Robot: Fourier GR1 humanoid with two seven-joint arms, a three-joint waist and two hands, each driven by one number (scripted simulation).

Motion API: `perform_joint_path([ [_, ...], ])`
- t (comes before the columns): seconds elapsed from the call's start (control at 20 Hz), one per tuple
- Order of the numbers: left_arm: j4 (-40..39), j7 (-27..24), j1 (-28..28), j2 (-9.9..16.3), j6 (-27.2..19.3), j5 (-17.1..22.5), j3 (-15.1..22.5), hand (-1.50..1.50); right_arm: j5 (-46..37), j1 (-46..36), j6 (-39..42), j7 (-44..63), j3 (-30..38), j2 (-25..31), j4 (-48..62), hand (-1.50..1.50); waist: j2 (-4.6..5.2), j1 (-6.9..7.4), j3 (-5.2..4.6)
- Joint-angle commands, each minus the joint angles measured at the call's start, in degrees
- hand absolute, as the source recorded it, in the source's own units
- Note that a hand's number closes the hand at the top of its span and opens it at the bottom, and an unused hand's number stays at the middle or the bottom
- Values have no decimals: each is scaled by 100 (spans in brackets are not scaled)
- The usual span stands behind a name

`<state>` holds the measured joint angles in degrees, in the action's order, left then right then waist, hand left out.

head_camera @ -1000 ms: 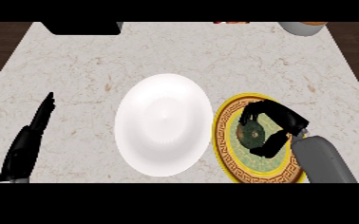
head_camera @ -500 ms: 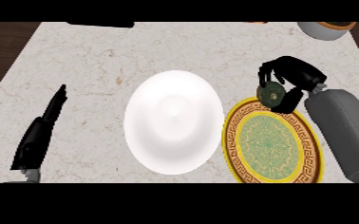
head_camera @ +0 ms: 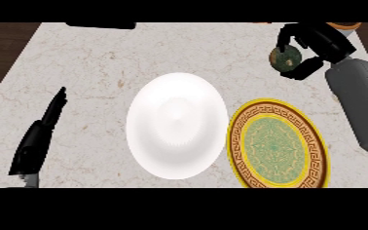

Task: Pick the squash from the plate and place it in the plate

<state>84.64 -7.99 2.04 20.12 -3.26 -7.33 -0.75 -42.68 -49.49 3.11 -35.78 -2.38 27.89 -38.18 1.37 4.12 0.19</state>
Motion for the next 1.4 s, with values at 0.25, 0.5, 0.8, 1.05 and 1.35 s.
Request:
perform_joint_path([
  [0.25, -198, -75, 101, -15, -97, -97, -163, 0, 830, -575, 649, -1703, 413, -289, -22, 150, -127, -344, -20],
  [0.5, 248, 77, 469, -80, -23, -5, -210, 0, 1042, -612, 1452, -1540, 294, -459, -612, 150, -162, -389, -20],
  [0.8, 530, 166, 606, -78, -3, -54, -255, 0, 1286, -532, 1970, -282, -1, -1169, -1776, 150, -182, -411, -20],
  [1.05, 98, 8, 444, -139, 24, -99, -297, 0, 1331, -449, 2205, 1325, -419, -2082, -2873, 150, -178, -445, -24],
  [1.35, 189, 26, 492, -232, -62, -241, -285, 0, 802, 157, 2301, 2198, -1308, -2685, -3564, 150, -166, -416, -21],
])
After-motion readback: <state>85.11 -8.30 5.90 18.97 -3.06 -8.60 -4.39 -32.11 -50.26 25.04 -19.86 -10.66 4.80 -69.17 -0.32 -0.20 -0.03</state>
